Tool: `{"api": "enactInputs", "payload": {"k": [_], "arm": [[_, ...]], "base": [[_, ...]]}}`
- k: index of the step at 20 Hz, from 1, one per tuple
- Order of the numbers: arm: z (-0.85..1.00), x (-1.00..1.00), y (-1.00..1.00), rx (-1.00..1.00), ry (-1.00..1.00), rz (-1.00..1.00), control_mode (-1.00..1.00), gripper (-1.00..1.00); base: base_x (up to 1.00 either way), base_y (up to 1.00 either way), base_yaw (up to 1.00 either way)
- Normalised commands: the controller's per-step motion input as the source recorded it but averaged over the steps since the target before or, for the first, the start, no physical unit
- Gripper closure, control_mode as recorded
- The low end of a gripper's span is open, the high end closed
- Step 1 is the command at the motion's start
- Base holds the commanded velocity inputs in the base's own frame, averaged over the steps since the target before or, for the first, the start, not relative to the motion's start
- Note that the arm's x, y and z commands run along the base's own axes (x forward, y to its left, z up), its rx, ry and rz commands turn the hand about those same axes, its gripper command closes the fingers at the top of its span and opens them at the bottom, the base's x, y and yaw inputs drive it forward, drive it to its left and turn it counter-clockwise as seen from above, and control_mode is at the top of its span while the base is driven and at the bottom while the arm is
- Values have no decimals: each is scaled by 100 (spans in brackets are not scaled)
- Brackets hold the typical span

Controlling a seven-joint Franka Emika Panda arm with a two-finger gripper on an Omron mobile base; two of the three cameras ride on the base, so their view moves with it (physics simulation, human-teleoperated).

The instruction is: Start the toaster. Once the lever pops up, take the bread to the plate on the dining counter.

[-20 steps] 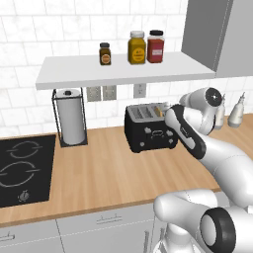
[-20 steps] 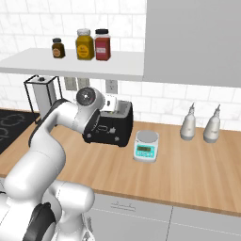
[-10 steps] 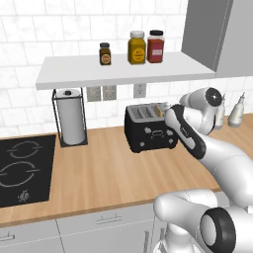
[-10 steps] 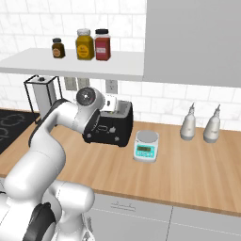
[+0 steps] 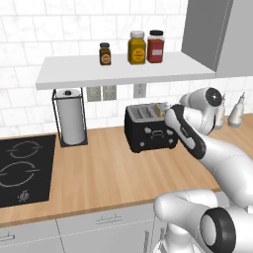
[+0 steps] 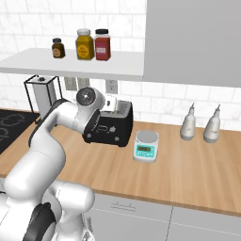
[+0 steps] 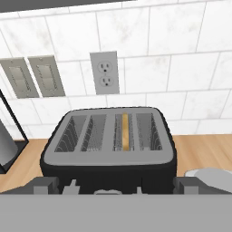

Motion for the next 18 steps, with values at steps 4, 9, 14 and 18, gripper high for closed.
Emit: {"api": "enactInputs", "payload": {"k": [4, 9, 14, 18], "arm": [[0, 0, 0, 0, 0, 0, -100, -100], [0, 0, 0, 0, 0, 0, -100, -100], [0, 0, 0, 0, 0, 0, -100, -100], [0, 0, 0, 0, 0, 0, -100, -100]], "base": [[0, 0, 0], [0, 0, 0], [0, 0, 0], [0, 0, 0]]}}
